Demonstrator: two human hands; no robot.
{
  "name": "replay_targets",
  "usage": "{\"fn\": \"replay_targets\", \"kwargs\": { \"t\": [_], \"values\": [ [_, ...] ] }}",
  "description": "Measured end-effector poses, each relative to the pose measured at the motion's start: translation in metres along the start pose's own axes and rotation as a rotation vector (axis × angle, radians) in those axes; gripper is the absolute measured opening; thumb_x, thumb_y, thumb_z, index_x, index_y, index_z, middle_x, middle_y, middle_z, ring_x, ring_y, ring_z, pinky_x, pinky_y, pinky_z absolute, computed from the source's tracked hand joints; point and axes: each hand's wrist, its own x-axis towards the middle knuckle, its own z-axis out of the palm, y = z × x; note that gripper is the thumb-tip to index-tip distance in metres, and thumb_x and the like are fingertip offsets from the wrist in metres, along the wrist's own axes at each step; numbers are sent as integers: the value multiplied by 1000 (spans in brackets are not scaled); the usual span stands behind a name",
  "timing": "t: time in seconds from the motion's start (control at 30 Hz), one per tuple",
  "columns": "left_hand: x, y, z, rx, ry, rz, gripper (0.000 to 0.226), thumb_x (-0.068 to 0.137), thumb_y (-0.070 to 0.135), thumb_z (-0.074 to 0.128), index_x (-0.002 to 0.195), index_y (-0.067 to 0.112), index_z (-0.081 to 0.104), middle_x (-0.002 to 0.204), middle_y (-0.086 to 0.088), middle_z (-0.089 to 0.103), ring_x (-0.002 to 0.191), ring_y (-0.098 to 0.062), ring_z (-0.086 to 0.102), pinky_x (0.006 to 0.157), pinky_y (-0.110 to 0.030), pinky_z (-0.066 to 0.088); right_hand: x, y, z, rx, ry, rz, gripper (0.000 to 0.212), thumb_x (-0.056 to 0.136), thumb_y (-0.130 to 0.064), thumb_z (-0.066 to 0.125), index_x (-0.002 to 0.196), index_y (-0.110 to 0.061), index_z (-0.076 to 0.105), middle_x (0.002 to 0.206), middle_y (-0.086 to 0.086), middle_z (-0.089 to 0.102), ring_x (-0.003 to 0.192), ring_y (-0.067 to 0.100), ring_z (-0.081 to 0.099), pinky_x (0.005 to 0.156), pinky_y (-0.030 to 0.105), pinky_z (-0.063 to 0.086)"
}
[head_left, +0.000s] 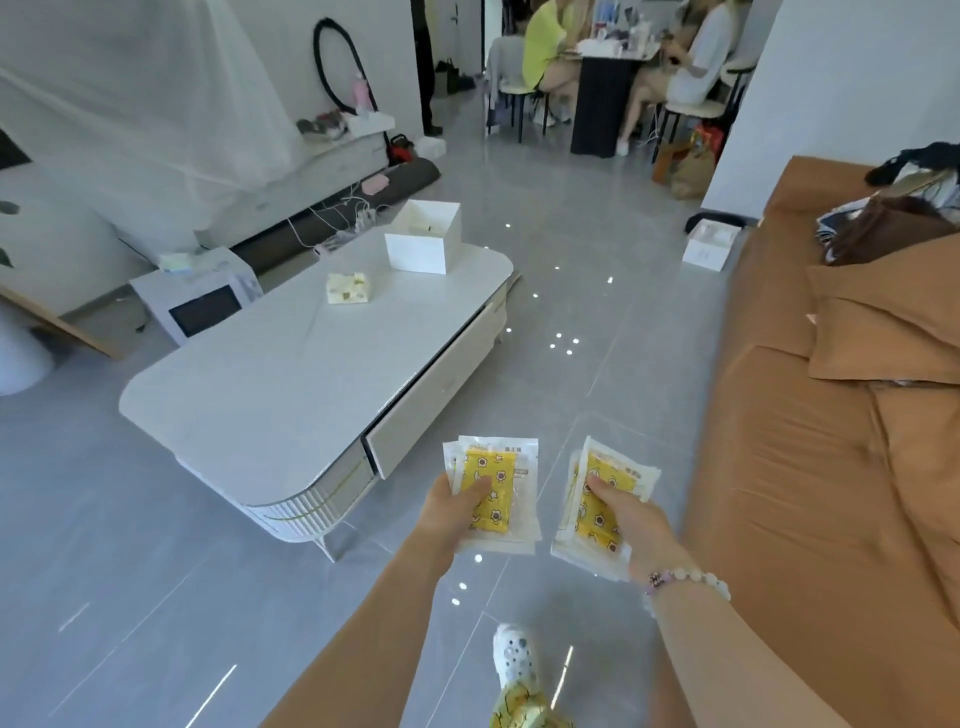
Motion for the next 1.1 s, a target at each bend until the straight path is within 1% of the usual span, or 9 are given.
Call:
{"fn": "replay_targets", "kwargs": {
  "t": [0.1,0.27,0.37,0.47,0.57,0.73,0.83,0.93,1.1],
  "values": [
    [63,25,-1,-39,44,-6,7,94,16,57,100,17,60,88,0,68,76,-15,66,59,-25,52,56,-35,34,-39,-23,2,14,82,-27,73,84,-15,64,81,1,67,73,14,61,60,28,44],
    [162,90,-9,-105,137,-26,5,94,16,56,96,19,60,87,1,68,75,-14,65,62,-24,51,148,-115,98,-137,-88,30,16,81,-27,73,86,-15,64,83,2,67,76,16,62,75,31,48],
    [214,122,-21,-168,233,-28,5,94,17,56,91,19,60,85,1,67,75,-15,64,63,-26,51,198,-163,142,-230,-146,-11,14,82,-27,72,84,-16,64,82,1,67,75,15,62,64,28,46],
    [254,141,-40,-254,330,-69,2,94,18,57,93,17,58,84,1,66,72,-14,63,57,-25,49,240,-195,191,-302,-203,-5,13,82,-28,72,84,-17,64,81,1,68,75,15,62,61,27,45],
    [289,148,-66,-323,433,-118,17,92,19,60,107,11,55,88,-2,66,73,-15,64,57,-26,48,270,-207,239,-381,-267,22,13,82,-29,72,83,-18,64,85,2,69,77,16,63,62,27,45],
    [361,156,-103,-414,542,-159,13,92,17,59,102,12,54,89,-4,65,71,-17,63,57,-28,49,336,-217,312,-495,-342,42,16,83,-27,71,91,-15,65,86,2,69,76,15,63,58,26,43],
    [414,160,-125,-461,576,-207,12,92,18,59,101,12,53,86,-4,64,70,-17,63,55,-27,48,385,-230,351,-609,-381,51,24,81,-27,73,98,-13,65,94,5,70,85,20,66,71,30,50],
    [457,160,-143,-473,620,-263,12,93,17,59,102,12,53,87,-3,64,72,-17,62,57,-26,48,433,-245,381,-765,-418,62,20,81,-20,72,97,-11,65,93,6,70,90,23,66,88,39,52],
    [516,139,-168,-525,760,-368,11,93,17,59,100,11,53,92,-7,64,74,-19,61,61,-28,48,505,-243,422,-963,-463,47,3,87,-13,66,89,-14,65,90,4,68,88,23,64,79,32,49]
  ]
}}
